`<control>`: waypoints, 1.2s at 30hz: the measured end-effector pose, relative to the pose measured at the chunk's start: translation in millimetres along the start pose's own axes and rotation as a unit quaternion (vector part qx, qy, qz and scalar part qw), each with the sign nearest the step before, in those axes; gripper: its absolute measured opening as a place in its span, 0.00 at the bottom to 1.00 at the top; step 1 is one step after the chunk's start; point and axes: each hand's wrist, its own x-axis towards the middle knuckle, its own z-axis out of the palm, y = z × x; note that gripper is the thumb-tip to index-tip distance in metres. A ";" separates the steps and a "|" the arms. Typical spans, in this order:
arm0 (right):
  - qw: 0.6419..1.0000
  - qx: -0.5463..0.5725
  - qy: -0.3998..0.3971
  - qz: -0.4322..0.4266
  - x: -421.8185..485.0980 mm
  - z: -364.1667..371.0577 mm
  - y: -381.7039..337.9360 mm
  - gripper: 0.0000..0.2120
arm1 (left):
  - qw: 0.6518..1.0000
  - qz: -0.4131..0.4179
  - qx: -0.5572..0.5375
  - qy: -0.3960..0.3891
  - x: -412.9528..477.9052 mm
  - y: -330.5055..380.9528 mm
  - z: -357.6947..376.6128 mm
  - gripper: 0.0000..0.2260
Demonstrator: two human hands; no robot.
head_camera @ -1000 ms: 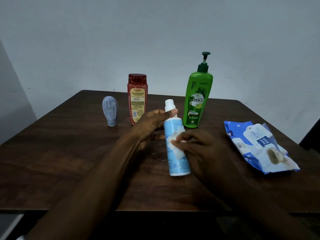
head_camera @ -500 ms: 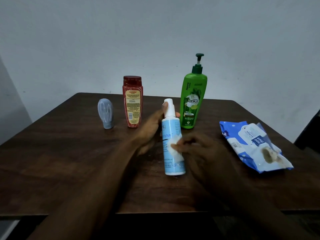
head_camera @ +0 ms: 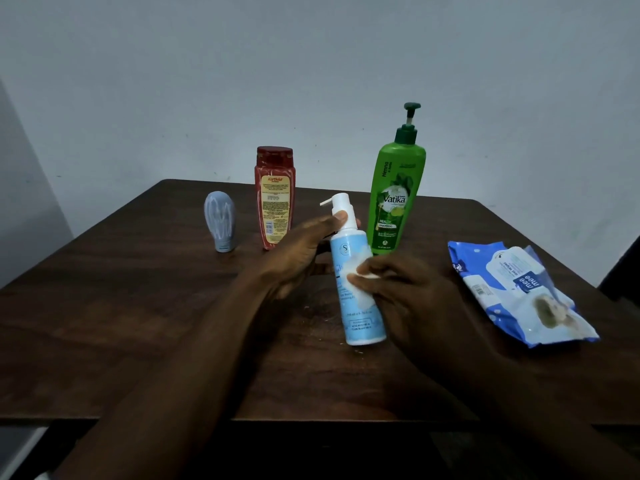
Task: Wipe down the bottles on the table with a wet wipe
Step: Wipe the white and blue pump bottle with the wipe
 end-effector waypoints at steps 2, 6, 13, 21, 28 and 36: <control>0.999 -0.020 -0.001 -0.037 -13.6 -2.1 -1.2 0.16 | 1.000 0.003 -0.002 0.002 0.0 0.5 1.9 0.14; 0.994 -0.026 -0.077 -0.074 -44.1 -6.6 -2.4 0.16 | 1.000 0.008 0.003 -0.013 -0.7 2.4 6.8 0.16; 0.998 0.036 -0.045 -0.001 -20.4 -6.9 -0.3 0.12 | 1.000 0.023 0.020 0.004 -1.1 2.1 11.4 0.08; 0.994 0.076 0.069 0.044 38.8 -2.7 12.3 0.08 | 1.000 0.027 0.014 0.007 -4.3 0.3 6.8 0.09; 0.999 0.024 0.037 -0.029 -4.3 4.8 1.3 0.10 | 0.999 0.012 0.021 0.032 -5.1 1.3 8.7 0.07; 0.995 0.045 -0.019 -0.092 -42.6 -0.5 -2.5 0.10 | 0.998 0.015 0.035 0.057 -1.8 1.1 14.3 0.08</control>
